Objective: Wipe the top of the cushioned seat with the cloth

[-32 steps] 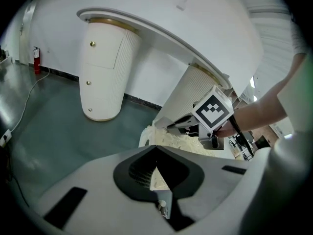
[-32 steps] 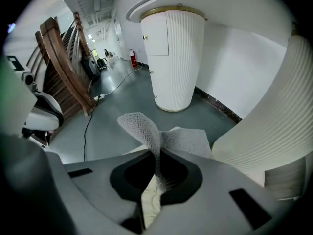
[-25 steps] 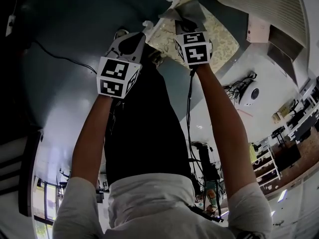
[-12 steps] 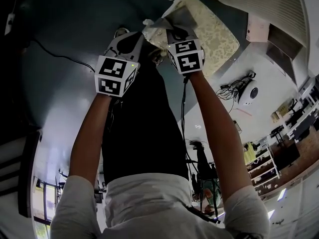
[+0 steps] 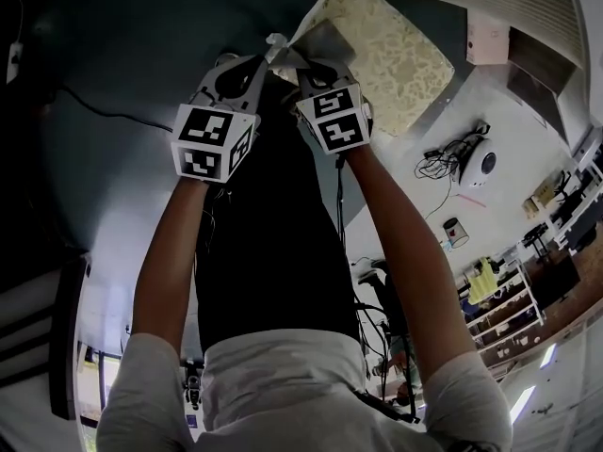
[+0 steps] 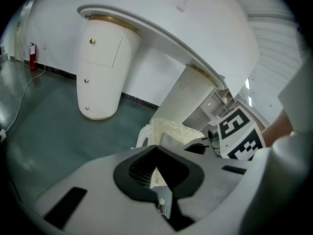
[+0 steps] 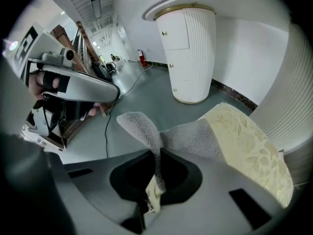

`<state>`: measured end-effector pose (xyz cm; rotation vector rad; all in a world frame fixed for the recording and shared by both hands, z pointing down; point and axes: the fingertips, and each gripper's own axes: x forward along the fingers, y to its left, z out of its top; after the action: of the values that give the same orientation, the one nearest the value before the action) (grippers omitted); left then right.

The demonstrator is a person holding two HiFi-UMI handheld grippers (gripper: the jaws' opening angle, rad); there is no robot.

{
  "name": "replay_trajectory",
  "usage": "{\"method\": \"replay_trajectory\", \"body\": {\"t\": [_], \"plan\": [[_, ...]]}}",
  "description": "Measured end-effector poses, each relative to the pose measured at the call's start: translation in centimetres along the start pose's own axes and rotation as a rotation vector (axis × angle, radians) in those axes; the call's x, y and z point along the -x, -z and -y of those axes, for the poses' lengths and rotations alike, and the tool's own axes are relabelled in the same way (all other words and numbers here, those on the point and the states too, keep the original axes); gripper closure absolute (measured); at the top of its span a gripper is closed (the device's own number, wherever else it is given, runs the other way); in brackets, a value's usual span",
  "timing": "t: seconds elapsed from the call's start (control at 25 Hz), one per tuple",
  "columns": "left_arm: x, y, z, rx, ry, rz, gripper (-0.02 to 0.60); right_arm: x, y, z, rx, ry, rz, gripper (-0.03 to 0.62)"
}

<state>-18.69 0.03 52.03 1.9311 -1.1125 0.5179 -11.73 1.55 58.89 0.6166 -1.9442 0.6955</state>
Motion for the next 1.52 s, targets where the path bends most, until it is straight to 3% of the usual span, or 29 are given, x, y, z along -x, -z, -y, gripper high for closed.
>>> {"method": "replay_trajectory", "body": {"t": [0.28, 0.52, 1.52], "plan": [[-1.2, 0.9, 1.6, -0.017, 0.024, -0.015, 0.568, 0.4, 2.2, -1.6, 0.050, -0.042, -0.022, 0.574], [-1.3, 1.8, 2.1, -0.043, 0.044, -0.034, 0.568, 0.5, 3.3, -3.1, 0.043, -0.027, -0.003, 0.574], [-7.2, 3.9, 11.4, -0.223, 0.181, -0.187, 0.568, 4.6, 10.2, 1.9, -0.214, 0.008, 0.080, 0.574]]}}
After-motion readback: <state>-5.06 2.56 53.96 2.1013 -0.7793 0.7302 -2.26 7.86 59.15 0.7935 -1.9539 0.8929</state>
